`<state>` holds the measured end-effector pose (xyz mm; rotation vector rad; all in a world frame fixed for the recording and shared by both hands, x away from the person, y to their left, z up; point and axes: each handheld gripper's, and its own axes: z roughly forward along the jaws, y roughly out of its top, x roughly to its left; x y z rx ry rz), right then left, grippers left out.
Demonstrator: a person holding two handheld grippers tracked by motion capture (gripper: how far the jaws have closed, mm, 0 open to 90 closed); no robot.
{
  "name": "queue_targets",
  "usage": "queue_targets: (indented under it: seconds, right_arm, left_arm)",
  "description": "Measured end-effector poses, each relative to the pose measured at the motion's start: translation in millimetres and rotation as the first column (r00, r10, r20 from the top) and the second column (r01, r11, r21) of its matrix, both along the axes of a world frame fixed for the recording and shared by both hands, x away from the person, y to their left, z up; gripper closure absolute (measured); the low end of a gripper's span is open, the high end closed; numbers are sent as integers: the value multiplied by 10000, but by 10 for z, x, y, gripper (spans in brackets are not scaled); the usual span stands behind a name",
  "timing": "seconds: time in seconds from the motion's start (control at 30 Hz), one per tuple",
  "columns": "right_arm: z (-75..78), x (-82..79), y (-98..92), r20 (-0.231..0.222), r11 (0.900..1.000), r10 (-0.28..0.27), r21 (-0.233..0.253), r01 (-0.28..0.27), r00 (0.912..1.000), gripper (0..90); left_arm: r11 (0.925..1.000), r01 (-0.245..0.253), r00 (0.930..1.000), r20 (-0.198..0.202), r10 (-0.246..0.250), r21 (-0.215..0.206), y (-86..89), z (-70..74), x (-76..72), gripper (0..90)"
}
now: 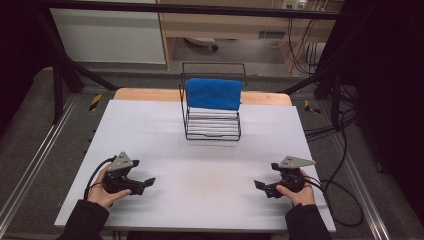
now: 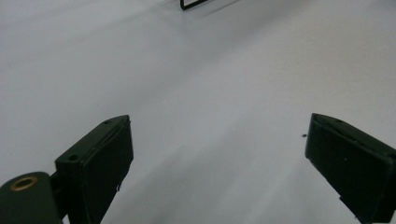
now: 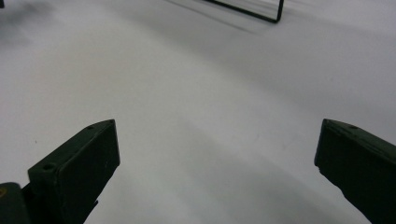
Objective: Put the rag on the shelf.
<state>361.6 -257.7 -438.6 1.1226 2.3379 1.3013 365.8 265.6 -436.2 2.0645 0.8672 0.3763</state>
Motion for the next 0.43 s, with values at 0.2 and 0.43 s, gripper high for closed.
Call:
queue_targets:
  seconds: [0.2,0.43]
  right_arm:
    - [-104,-79,-140,-351,9995,-281,-162,275,9990,13]
    - [-124,-90,-204,-395,9988,-484,-69,482,9980,12]
  left_arm:
    - [9997,-196,9997,-118,195,-126,106,-57,-52,72]
    - [9994,-300,9994,-161,298,-171,166,-110,-84,70]
